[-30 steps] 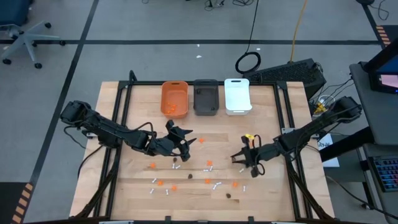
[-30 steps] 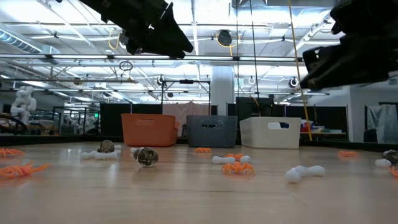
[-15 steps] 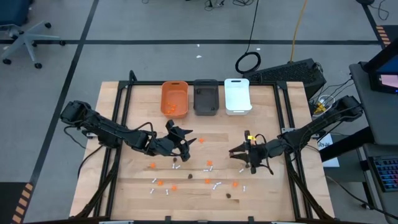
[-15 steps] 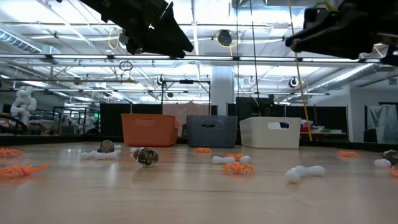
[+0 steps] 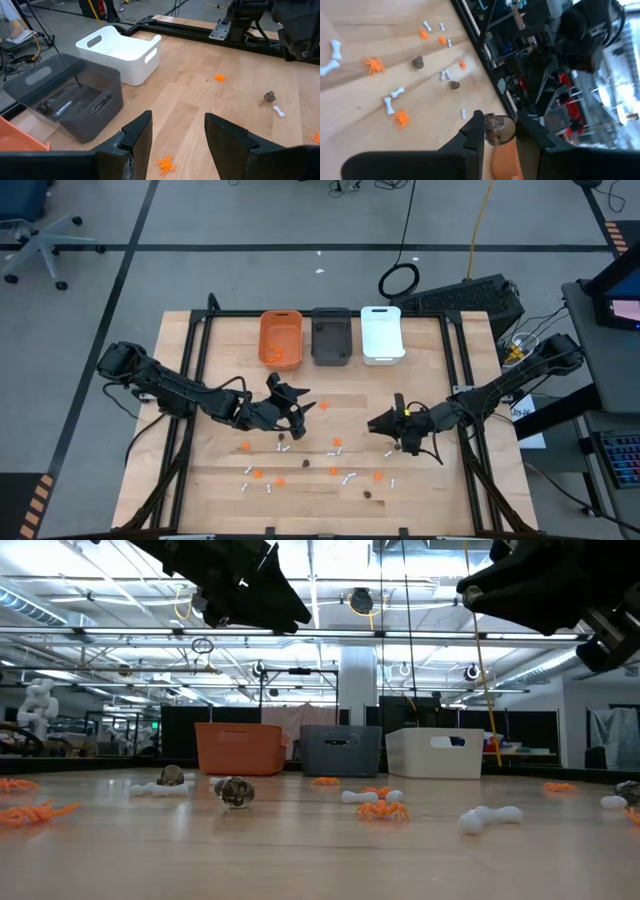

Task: Sort Halloween decoration
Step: Put the black skull toy into the black bin

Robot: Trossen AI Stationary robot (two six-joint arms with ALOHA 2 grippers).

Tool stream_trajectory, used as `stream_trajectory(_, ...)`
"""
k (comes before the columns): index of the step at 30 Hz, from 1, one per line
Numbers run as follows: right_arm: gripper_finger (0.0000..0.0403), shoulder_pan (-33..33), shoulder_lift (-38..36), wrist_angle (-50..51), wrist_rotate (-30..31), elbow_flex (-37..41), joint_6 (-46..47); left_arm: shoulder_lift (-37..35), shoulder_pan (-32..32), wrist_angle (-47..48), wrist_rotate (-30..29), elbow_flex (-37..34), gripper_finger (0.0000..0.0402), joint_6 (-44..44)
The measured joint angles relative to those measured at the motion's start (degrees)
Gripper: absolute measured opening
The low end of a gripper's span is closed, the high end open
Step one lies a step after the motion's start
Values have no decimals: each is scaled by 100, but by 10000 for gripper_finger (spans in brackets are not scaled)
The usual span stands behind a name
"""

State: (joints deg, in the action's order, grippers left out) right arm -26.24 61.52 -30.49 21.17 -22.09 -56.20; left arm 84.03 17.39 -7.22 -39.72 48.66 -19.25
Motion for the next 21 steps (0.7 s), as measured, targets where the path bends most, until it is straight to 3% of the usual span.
stream_trajectory(9, 59, 0, 0, -230, 0, -1, -639, 0, 1, 1, 0, 0, 180, 4)
stream_trajectory(21, 59, 0, 0, -230, 0, -2, -645, 0, 1, 0, 2, 0, 180, 2)
